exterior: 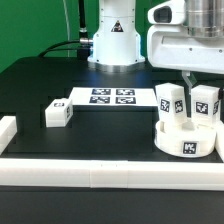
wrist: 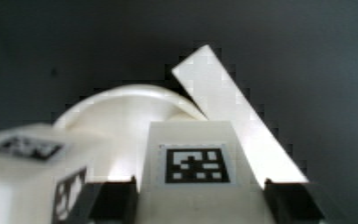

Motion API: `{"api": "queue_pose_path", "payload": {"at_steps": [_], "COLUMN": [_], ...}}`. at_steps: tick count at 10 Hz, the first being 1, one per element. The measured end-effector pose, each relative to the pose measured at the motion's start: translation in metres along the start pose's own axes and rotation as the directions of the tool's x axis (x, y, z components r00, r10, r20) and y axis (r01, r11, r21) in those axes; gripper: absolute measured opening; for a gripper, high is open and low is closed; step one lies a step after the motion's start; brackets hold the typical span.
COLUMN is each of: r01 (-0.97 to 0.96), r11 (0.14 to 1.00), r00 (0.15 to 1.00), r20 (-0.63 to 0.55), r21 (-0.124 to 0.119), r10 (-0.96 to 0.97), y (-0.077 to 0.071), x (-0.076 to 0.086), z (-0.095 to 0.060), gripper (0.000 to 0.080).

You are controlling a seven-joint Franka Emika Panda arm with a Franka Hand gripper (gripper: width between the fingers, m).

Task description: Assemble stool

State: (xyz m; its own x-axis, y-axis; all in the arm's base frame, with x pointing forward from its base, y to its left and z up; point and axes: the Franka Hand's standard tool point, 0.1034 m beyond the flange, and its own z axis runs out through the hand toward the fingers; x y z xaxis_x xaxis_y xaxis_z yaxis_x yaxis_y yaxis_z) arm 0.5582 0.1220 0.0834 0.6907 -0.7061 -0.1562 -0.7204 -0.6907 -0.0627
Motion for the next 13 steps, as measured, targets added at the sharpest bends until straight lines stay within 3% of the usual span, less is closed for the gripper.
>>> {"api": "queue_pose_path", "payload": {"at_steps": [7, 9, 11, 13], "r01": [-0.368, -0.466, -0.585, -0.645], "r11": [0.93, 0.885, 0.81, 0.763], "r00": [0.93, 0.884, 0.811, 0.763], "r20": [0.032, 0.05, 0.066, 0.076], "r21": [0.012, 0.016, 0.037, 0.038], "r10": [0.367, 0.464, 0.582, 0.642], "y": [-0.0028, -0.0031, -0.0032, -0.0041], "x": [-0.0034, -0.0029, 0.0005, -0.0002], "z": [0.0006, 0.0003, 0.0005, 0.0007], "gripper": [0.034, 0.034, 0.034, 0.034]}}
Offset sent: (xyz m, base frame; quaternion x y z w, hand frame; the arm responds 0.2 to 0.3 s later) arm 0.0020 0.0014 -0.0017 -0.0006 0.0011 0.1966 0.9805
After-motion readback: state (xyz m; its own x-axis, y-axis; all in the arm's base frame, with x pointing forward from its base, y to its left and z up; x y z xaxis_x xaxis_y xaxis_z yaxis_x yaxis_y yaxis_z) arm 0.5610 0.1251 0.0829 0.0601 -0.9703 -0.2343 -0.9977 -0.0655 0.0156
